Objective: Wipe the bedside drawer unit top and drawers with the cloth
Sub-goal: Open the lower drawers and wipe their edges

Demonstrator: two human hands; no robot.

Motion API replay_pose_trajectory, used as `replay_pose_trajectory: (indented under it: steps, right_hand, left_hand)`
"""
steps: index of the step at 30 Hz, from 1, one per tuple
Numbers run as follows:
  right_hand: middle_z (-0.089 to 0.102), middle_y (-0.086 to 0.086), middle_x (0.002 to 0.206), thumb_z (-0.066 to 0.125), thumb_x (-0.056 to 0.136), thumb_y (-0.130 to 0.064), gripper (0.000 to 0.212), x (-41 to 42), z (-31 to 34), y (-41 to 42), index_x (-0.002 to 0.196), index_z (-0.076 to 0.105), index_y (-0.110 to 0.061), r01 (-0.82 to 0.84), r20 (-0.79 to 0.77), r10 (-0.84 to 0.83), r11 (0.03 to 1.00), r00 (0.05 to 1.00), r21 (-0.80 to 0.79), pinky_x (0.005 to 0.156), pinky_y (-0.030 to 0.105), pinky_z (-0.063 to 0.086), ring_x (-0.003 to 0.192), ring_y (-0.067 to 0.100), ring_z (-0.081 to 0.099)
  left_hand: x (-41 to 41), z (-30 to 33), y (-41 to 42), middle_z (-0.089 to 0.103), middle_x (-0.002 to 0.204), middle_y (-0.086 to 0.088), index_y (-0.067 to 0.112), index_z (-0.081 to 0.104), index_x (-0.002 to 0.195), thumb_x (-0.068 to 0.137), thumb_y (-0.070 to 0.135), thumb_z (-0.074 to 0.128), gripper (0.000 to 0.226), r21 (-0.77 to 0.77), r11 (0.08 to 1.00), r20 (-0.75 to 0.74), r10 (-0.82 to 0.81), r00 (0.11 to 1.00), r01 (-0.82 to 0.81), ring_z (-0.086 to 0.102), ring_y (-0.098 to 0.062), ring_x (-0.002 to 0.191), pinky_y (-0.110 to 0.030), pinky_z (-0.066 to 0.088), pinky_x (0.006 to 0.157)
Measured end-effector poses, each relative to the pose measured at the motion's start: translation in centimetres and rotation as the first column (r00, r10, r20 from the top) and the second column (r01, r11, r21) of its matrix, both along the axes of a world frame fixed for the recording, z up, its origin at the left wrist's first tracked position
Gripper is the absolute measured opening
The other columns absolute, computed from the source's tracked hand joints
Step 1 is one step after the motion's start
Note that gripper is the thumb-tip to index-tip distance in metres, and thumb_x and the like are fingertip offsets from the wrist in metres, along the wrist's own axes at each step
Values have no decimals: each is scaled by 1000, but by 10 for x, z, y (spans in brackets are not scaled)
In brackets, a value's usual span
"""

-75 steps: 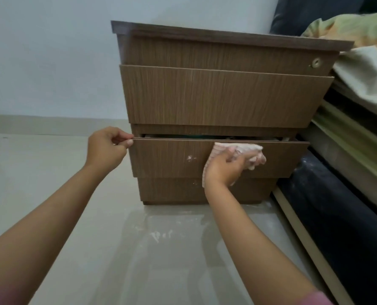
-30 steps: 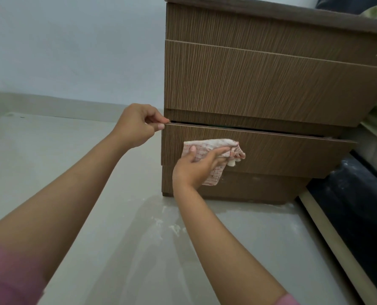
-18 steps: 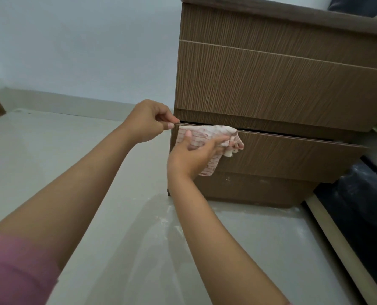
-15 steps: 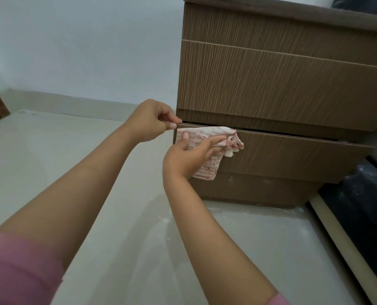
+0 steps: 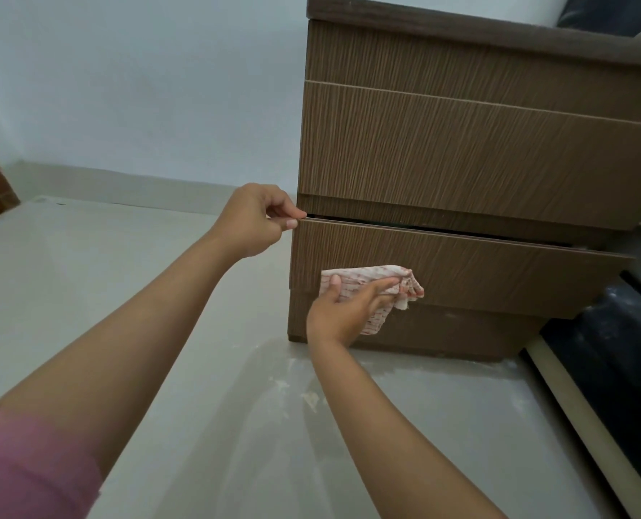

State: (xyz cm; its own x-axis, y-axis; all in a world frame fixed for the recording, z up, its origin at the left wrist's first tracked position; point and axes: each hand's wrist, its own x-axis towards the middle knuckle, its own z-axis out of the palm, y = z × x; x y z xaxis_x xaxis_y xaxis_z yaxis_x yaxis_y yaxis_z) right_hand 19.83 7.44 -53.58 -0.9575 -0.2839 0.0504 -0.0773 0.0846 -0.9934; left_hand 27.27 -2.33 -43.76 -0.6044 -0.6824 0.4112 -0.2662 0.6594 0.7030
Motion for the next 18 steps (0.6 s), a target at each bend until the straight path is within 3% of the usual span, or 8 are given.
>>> replay_pose_trajectory:
  steps: [4, 10, 12, 18]
  right_hand:
    - [-16, 7, 158, 52, 94, -27, 85, -25, 11, 16, 148, -13, -23, 32, -28, -32, 999, 999, -23, 107, 32, 30, 146, 26, 0]
    - [-11, 9, 158, 54, 93, -28, 85, -66, 26, 37, 148, -12, -24, 93, -101, -98, 994, 990, -50, 111, 35, 25, 146, 27, 3]
    - [-9, 8, 159, 54, 94, -28, 84, -76, 33, 43, 149, -10, -24, 110, -97, -115, 993, 989, -50, 112, 34, 22, 146, 26, 2]
    - [-4, 9, 159, 52, 95, -28, 81, -102, 50, 56, 150, -7, -18, 129, -49, -128, 992, 991, 13, 112, 32, 17, 146, 23, 0]
  left_hand:
    - [1, -2, 1, 68, 87, -2, 15, 71, 82, 79, 0, 65, 17, -7, 1000, -18, 26, 1000, -26, 59, -10, 76, -7, 44, 68]
    - [1, -2, 2, 65, 79, 6, 15, 71, 82, 79, -1, 65, 17, -26, 999, -19, 44, 999, -45, 59, -9, 75, -12, 45, 70]
    - [0, -2, 3, 64, 77, 8, 13, 71, 82, 79, -2, 64, 16, -27, 998, -32, 59, 998, -60, 58, -7, 74, -6, 43, 67]
    - [-11, -9, 3, 64, 82, -4, 7, 70, 83, 78, -7, 63, 17, -69, 986, -107, 146, 984, -154, 55, -5, 70, -1, 41, 61]
